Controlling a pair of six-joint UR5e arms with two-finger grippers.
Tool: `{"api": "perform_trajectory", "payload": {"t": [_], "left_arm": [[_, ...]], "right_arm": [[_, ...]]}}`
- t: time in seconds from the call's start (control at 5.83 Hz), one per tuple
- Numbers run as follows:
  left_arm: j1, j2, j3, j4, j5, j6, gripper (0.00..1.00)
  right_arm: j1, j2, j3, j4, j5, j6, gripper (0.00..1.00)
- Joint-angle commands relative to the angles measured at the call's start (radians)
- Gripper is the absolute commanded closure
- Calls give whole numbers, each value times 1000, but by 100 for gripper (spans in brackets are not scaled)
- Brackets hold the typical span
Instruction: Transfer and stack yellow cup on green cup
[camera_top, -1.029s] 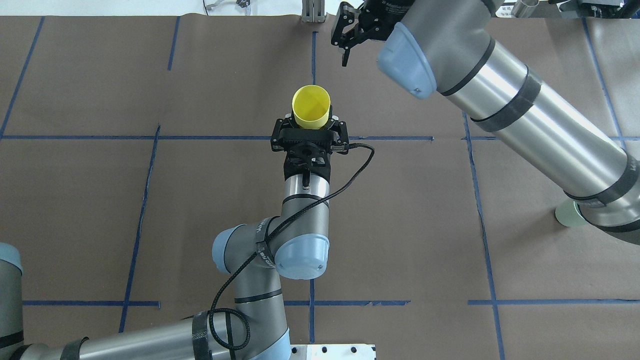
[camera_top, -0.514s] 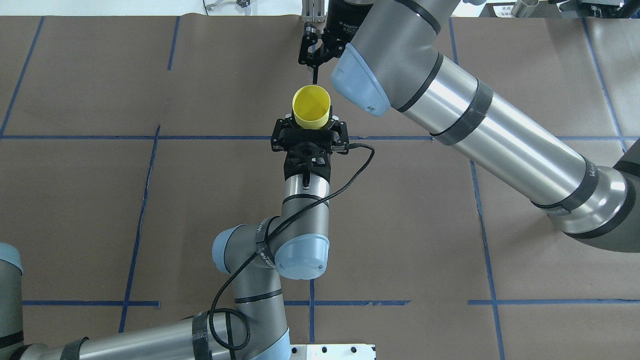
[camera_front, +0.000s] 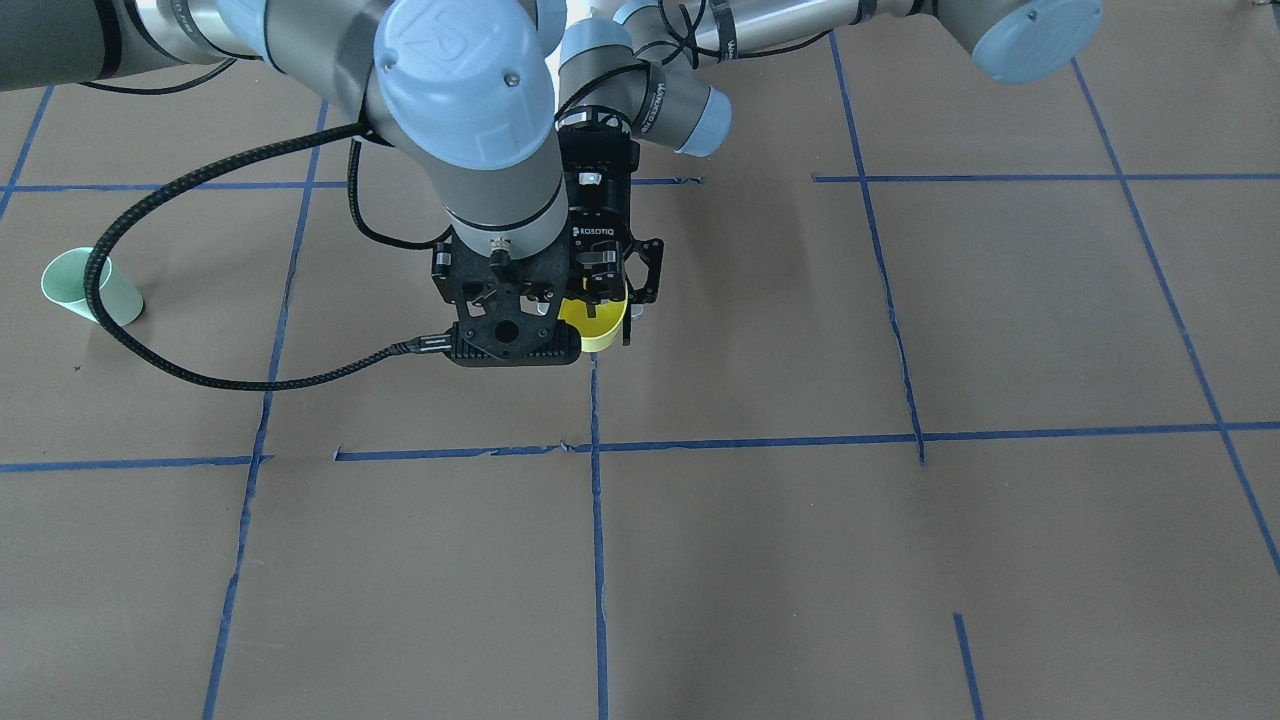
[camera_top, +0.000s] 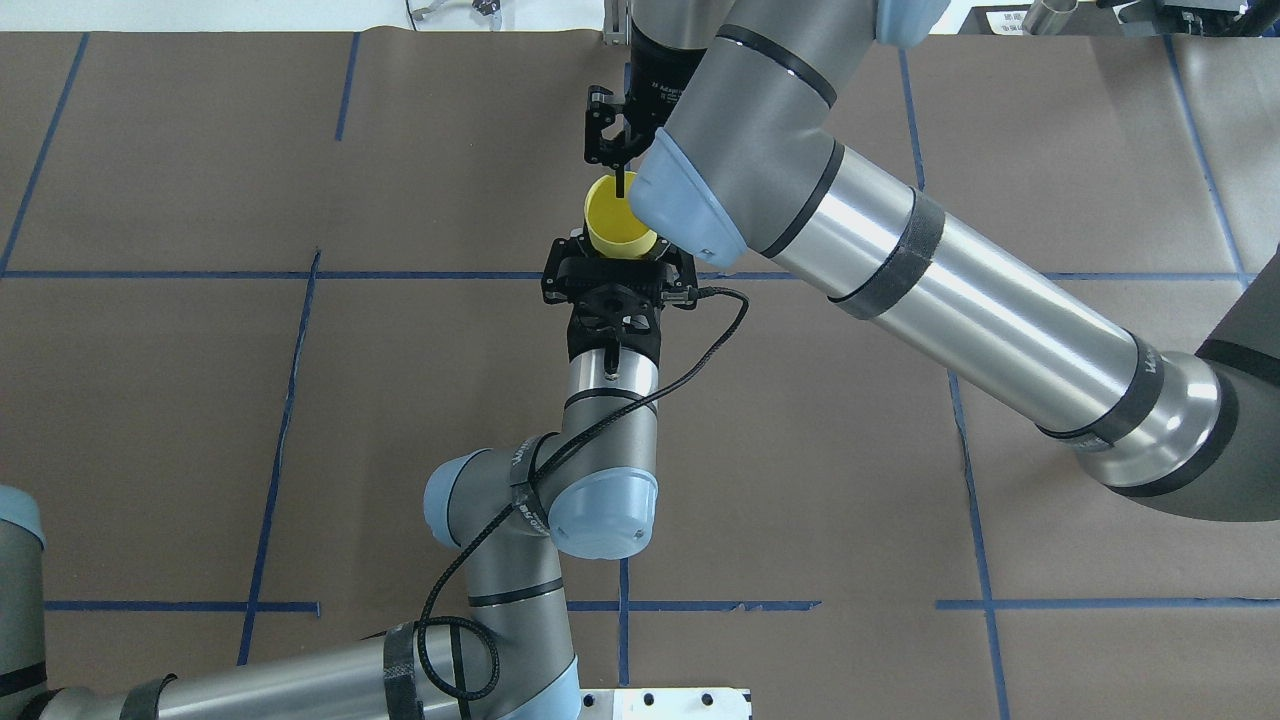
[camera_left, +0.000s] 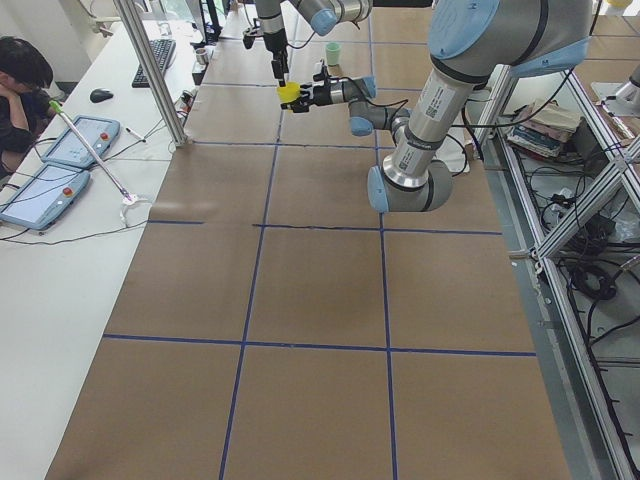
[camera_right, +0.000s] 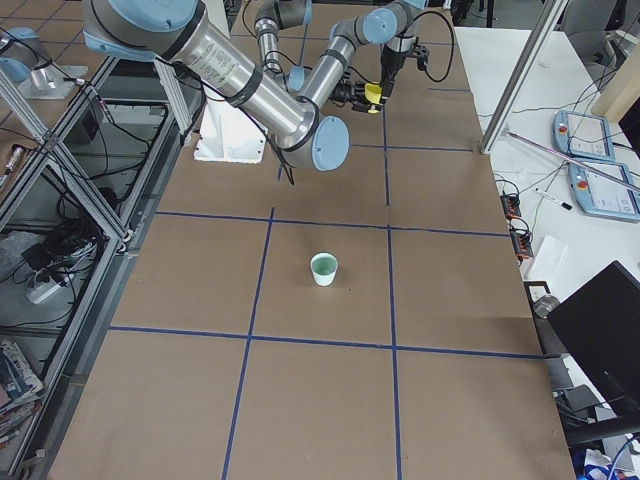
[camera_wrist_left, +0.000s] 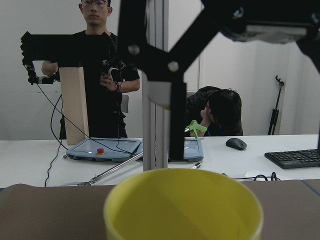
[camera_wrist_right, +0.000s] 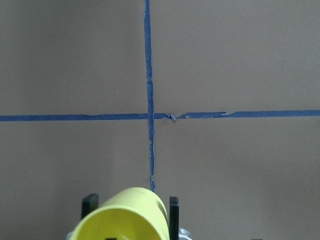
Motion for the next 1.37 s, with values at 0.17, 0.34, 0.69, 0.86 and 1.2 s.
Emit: {"api": "perform_trajectory", "payload": {"t": [0.17, 0.34, 0.69, 0.86, 1.2], "left_arm": [[0, 2, -2, -2, -1, -1, 66], [0, 2, -2, -2, -1, -3, 66], [0, 2, -2, -2, -1, -1, 66], [-2, 3, -3, -2, -1, -1, 66], [-2, 5, -5, -2, -1, -1, 66]], "right_arm": [[-15, 1, -11, 2, -5, -9, 51], [-14, 2, -9, 2, -1, -8, 72], [-14, 7, -9, 2, 1, -6, 78], [-14, 8, -9, 2, 1, -1, 78], [-14, 8, -9, 2, 1, -1, 78]]}}
